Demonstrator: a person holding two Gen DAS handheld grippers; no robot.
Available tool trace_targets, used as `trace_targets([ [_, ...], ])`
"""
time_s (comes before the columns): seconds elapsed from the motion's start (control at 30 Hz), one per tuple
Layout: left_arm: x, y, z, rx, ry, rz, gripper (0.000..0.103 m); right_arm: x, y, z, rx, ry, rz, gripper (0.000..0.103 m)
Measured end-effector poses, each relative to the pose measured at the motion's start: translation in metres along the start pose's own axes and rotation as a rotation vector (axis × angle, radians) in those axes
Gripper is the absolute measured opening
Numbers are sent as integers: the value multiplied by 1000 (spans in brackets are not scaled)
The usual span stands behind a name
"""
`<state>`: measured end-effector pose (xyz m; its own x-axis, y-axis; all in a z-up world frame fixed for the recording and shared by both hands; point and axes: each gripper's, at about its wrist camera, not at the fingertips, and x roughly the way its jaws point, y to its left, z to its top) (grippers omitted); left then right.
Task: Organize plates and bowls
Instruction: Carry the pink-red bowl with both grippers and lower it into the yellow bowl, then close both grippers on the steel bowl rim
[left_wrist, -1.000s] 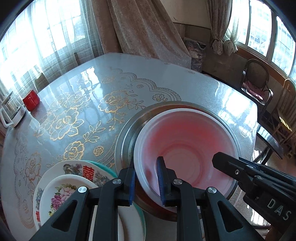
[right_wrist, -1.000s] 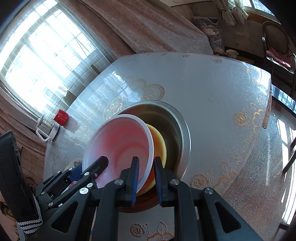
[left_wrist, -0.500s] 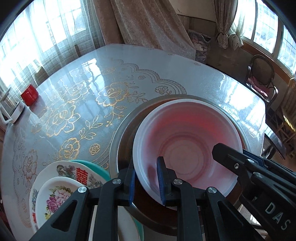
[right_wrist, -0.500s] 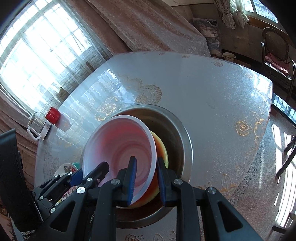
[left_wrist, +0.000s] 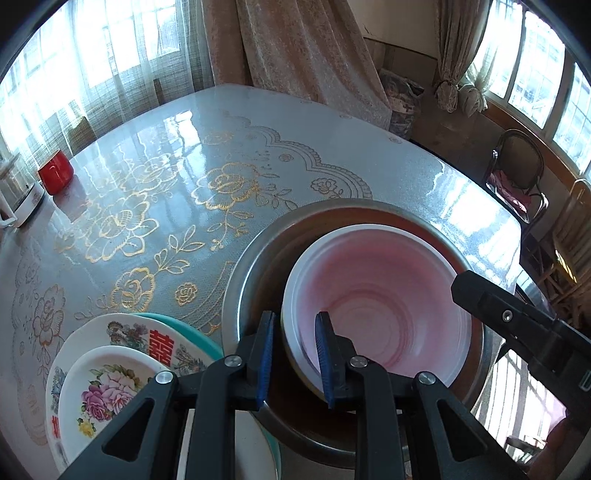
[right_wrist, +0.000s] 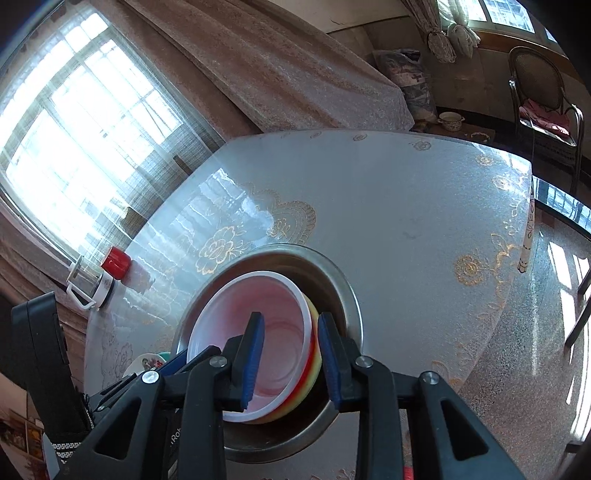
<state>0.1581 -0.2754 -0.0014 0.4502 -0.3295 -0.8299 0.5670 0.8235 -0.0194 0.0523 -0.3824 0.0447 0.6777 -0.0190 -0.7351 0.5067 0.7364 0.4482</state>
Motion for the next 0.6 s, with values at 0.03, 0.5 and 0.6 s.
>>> trace_targets([
  [0.03, -1, 0, -1, 1, -2, 5, 23, -1, 0, -1, 3, 1, 3, 30],
  [0.5, -33, -1, -16, -1, -43, -5, 36, -9, 5, -10, -9, -9, 13, 31],
  [0.6, -42, -1, -20, -5, -54, 8, 47, -12, 4, -12, -7, -12, 12, 31],
])
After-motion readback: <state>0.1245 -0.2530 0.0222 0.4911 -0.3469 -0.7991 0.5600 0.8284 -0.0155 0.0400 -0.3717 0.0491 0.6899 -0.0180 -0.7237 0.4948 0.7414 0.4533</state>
